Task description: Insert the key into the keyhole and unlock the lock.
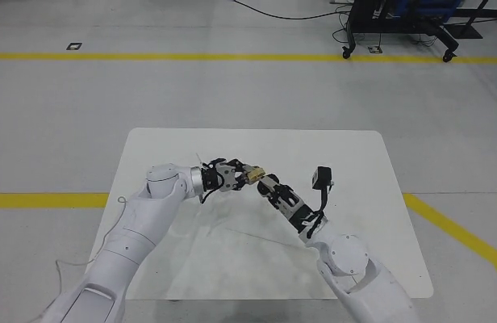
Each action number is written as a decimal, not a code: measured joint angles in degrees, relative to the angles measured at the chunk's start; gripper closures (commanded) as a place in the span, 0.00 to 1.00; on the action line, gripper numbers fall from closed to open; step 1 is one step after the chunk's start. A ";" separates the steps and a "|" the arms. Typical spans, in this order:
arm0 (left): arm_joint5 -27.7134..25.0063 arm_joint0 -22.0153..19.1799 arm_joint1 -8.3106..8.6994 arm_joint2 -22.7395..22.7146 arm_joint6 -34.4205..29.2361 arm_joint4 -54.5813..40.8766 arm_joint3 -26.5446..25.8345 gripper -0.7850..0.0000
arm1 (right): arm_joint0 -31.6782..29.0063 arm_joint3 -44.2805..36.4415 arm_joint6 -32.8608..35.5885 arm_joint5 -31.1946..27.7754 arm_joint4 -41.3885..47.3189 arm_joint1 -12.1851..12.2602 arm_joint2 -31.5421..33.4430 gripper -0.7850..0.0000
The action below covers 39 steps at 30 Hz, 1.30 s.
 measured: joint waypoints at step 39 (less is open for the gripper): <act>-10.07 2.38 0.61 -1.61 -4.81 2.60 -5.43 1.00 | 4.31 8.84 22.65 6.82 38.11 -0.68 2.81 1.00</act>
